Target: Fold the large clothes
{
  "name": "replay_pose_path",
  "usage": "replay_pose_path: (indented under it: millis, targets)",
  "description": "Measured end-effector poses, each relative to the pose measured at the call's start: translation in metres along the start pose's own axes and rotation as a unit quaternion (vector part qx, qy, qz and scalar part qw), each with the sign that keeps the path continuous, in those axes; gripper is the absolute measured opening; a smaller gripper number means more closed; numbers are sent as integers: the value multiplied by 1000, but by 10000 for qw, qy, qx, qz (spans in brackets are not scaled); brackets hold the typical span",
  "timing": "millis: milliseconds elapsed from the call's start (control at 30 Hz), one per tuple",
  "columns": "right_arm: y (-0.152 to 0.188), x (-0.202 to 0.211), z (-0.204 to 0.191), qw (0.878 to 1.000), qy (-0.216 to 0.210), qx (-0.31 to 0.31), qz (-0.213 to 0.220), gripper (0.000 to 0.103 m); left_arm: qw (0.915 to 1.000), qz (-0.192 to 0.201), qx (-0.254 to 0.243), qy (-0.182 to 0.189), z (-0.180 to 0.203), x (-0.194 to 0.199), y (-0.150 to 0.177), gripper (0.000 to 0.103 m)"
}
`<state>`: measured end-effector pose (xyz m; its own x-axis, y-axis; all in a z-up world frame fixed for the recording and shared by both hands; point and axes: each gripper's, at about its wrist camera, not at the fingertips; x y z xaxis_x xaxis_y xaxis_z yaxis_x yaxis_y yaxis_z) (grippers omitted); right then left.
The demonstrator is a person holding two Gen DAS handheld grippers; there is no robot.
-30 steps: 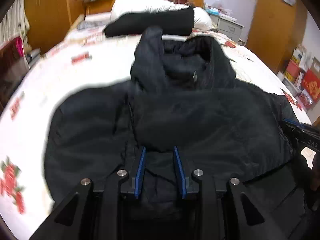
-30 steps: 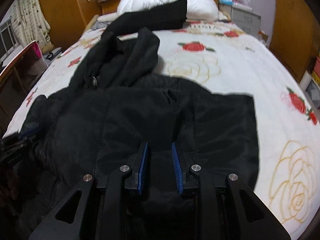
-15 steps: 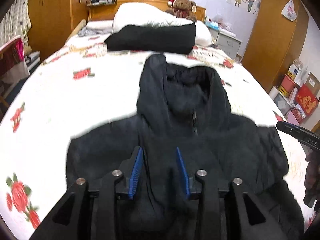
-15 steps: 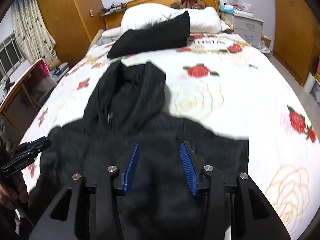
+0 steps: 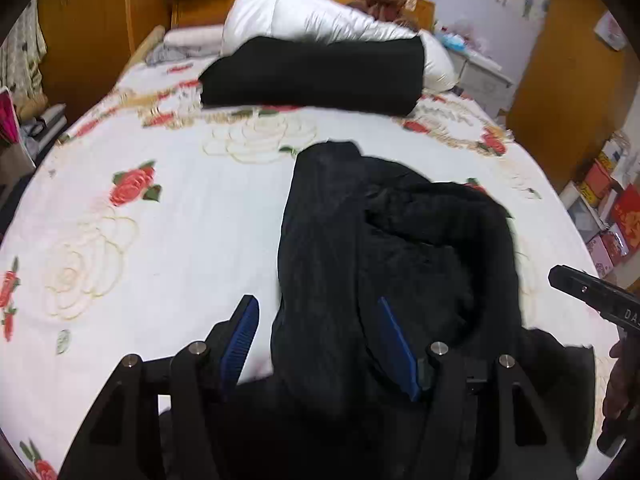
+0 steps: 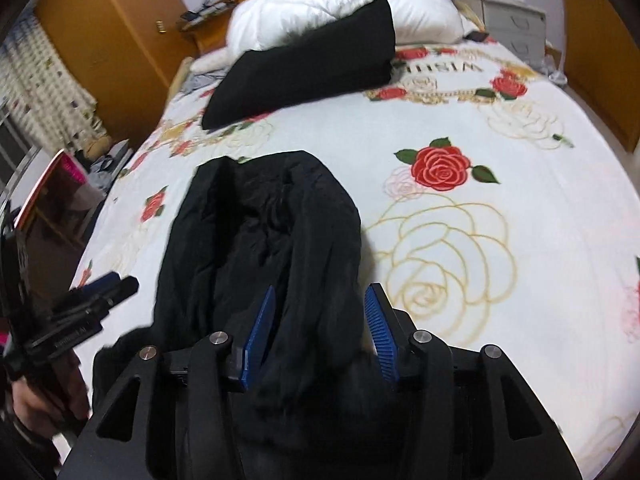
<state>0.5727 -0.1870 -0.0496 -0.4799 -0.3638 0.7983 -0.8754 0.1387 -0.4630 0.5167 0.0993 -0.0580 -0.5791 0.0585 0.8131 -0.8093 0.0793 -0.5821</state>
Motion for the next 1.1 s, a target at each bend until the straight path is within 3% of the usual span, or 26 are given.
replay_pose_path:
  millis: [167, 233, 267, 300, 367, 533, 767, 867, 1033, 1100]
  targets:
    - [-14, -46, -6, 9993, 253, 164, -238, 48, 9996, -281, 74, -37, -3, -49, -7, 63]
    - [-16, -57, -8, 9984, 380, 308, -293, 44, 9996, -261, 47, 98, -1, -57, -9, 45]
    - [-15, -59, -8, 9982, 409, 347, -277, 16, 9995, -275, 18, 143, 2, -61, -9, 26]
    - [-13, -60, -10, 9980, 397, 396, -289, 6, 9995, -273, -3, 159, 4, -60, -8, 12]
    - [-10, -54, -13, 9979, 387, 479, -175, 5, 9998, -113, -74, 125, 7, -52, -7, 7]
    - [-3, -6, -19, 9990, 9, 408, 165, 4, 9989, 384, 85, 249, 2, -2, 3, 5]
    - [45, 89, -24, 9968, -433, 442, 514, 4, 9934, 1013, 114, 518, 9, 96, 49, 5]
    - [79, 115, -18, 9968, -482, 422, 472, 4, 9927, 1045, 160, 586, 15, 124, 81, 5]
    - [133, 126, 1, 9985, -467, 259, 149, 4, 9941, 804, 360, 626, 24, 148, 136, 9]
    - [149, 123, 10, 9988, -463, 115, -52, 6, 9938, 662, 543, 704, 24, 155, 156, 21]
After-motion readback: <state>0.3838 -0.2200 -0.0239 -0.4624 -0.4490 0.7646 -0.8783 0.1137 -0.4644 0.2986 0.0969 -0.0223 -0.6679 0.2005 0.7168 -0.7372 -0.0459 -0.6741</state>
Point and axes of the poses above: each gripper's, at about its wrist camera, not at the fingertips, and x roughly against the way its jaws point, z to its right, y to its underside, and after that the axes turned 12 degrees about -x, right-handed
